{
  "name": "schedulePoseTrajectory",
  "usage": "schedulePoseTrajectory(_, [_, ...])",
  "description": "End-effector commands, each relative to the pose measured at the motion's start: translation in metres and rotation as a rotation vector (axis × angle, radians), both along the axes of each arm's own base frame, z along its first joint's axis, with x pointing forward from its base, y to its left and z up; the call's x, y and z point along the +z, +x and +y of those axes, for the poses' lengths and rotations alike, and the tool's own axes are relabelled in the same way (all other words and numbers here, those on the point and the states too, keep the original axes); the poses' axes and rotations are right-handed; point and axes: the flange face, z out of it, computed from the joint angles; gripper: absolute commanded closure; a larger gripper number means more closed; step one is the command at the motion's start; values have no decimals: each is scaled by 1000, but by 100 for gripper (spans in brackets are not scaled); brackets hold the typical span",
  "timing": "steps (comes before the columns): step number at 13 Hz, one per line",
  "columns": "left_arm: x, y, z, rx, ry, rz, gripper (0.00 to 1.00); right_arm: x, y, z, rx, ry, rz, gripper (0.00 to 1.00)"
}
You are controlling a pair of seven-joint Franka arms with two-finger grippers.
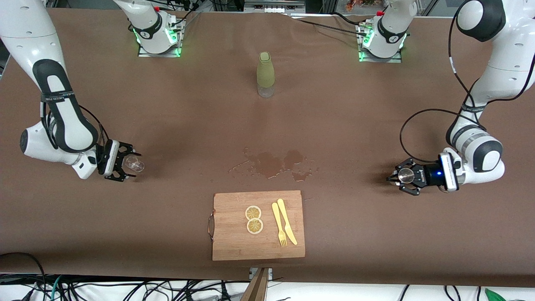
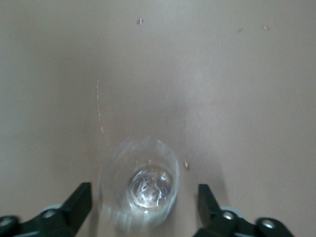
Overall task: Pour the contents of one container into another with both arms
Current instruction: 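Lower the beaker with the right gripper while the left gripper lowers the jigger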
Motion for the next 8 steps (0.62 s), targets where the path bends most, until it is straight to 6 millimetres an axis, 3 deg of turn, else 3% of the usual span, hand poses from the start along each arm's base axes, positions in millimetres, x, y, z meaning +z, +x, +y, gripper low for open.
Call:
schedulePoseTrajectory(1, [8,-15,28,-16,-12,13,100,14,2,-19,19,11,18,0])
schedulePoseTrajectory(5, [-11,-38,70,-3,-29,30,100,52,-2,-49,11,-128,68,0])
schedulePoseTrajectory(8, [-29,-53,95,25,-35,4,100,106,1,-42,-31,-309,125,0])
